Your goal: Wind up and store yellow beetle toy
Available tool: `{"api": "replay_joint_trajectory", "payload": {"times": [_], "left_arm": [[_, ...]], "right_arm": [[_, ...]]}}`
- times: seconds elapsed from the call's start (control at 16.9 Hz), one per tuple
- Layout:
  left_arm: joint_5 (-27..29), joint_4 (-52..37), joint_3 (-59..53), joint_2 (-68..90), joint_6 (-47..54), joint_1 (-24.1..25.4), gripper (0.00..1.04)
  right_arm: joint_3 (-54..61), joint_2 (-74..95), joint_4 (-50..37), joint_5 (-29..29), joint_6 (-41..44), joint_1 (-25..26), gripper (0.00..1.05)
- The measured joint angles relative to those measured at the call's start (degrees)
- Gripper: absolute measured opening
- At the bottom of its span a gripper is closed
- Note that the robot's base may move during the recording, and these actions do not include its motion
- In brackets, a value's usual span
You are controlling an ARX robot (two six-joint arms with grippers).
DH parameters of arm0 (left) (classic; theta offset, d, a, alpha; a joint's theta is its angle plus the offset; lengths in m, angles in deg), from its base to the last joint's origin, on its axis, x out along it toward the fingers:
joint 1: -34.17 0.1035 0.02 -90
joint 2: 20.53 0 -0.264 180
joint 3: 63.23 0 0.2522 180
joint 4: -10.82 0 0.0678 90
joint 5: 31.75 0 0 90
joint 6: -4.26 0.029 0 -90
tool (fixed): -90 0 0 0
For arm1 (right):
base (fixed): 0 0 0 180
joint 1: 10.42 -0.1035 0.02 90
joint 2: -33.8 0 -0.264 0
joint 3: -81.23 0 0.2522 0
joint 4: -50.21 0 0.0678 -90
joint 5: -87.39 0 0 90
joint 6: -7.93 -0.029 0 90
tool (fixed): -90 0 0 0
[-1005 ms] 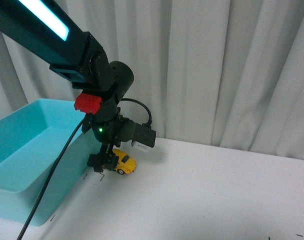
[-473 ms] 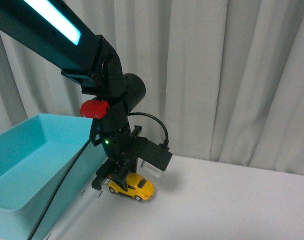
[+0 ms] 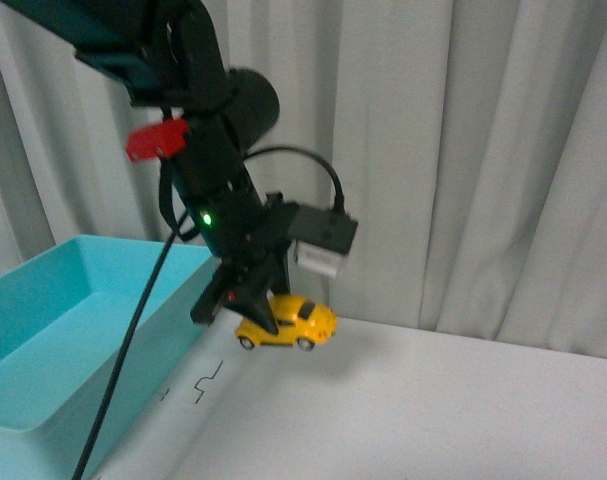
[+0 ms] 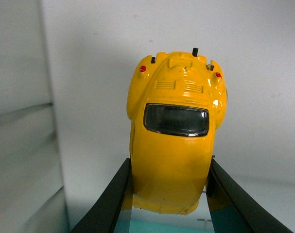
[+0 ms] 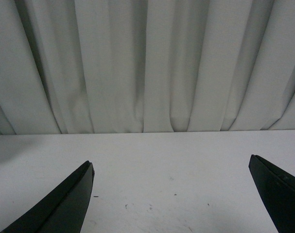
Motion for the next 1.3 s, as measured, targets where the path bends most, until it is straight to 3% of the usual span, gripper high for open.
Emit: {"api": "replay_joint_trajectory", "payload": {"times": [0.3,0.53,0.59,0.71,0.77,0.89,1.3], "left_arm": [[-1.4,0.5,1.3,-3.0,-3.0,1.8,0.36],[-3.2,0.7,2.9,-8.5,-10.7,7.3,0.36],[-2.0,-5.5,1.5,-11.5,-20.4,13.0,0.36],[6.9,-13.8,-10.4,-11.6,-37.1,19.2,0.36],[12.6,-17.2,-10.6,-8.5,-45.1,22.5,0.35],[17.5,-16.5,-10.3,-1.4,-56.2,24.5,0.35],[18.9,-20.7,-10.0,5.9,-61.7,25.1,0.35]], "right_arm": [[0.0,0.0,0.0,0.0,0.0,0.0,0.98],[0.0,0.0,0.0,0.0,0.0,0.0,0.98],[0.0,0.0,0.0,0.0,0.0,0.0,0.98],[0.0,0.0,0.0,0.0,0.0,0.0,0.98],[0.0,0.0,0.0,0.0,0.0,0.0,0.98],[0.0,0.0,0.0,0.0,0.0,0.0,0.98],[0.0,0.0,0.0,0.0,0.0,0.0,0.98]]}}
